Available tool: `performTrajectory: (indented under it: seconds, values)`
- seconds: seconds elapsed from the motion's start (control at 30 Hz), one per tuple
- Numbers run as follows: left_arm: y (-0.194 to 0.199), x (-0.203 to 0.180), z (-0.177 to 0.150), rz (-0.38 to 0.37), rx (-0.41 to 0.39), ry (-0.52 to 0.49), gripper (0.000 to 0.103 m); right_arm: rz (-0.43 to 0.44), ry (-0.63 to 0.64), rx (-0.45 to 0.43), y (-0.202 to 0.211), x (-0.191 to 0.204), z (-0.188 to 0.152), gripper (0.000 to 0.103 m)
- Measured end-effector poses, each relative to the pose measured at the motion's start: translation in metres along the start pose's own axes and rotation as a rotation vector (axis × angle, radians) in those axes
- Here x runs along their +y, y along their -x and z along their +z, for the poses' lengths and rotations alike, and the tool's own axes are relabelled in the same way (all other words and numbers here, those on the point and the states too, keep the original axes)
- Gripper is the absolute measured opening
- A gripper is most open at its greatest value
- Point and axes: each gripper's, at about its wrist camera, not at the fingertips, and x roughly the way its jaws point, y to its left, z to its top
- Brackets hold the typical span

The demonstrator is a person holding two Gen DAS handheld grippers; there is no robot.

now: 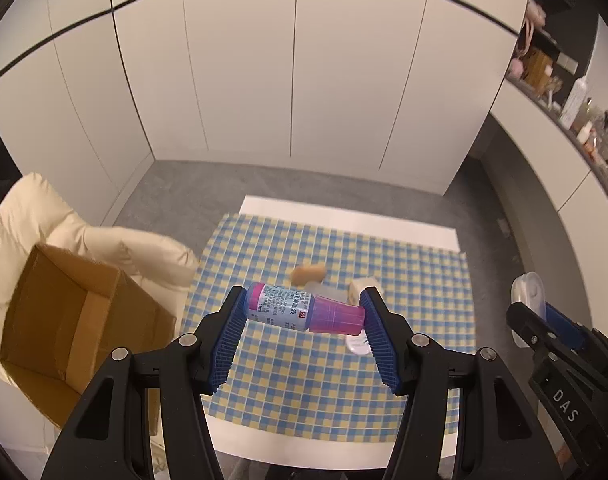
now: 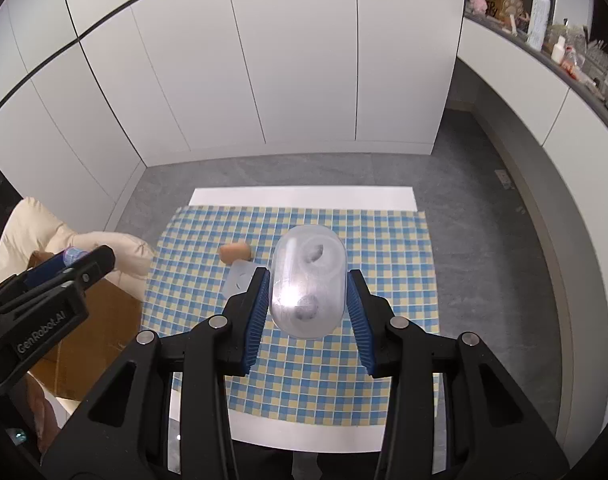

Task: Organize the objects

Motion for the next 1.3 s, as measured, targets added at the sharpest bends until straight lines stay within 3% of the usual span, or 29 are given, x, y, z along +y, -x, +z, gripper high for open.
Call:
performTrajectory:
  seconds: [0.37, 0.9, 1.3]
  values:
    - [0.079, -0.008, 0.032, -0.021, -0.097, -0.011, 0.058, -0.017, 0.049, -0.098, 0.084, 0.01, 0.031, 0.04]
    - [0.104, -0.017, 0.032, -0.058, -0.108, -0.047, 0.058, -0.02, 0.054, -0.101, 0.091, 0.01, 0.029, 0.04]
    - [0.123, -0.015, 0.005, -0.025, -0.133, -0.071, 0.058, -0.055, 0.073, -0.111, 0.106, 0.016, 0.01, 0.04]
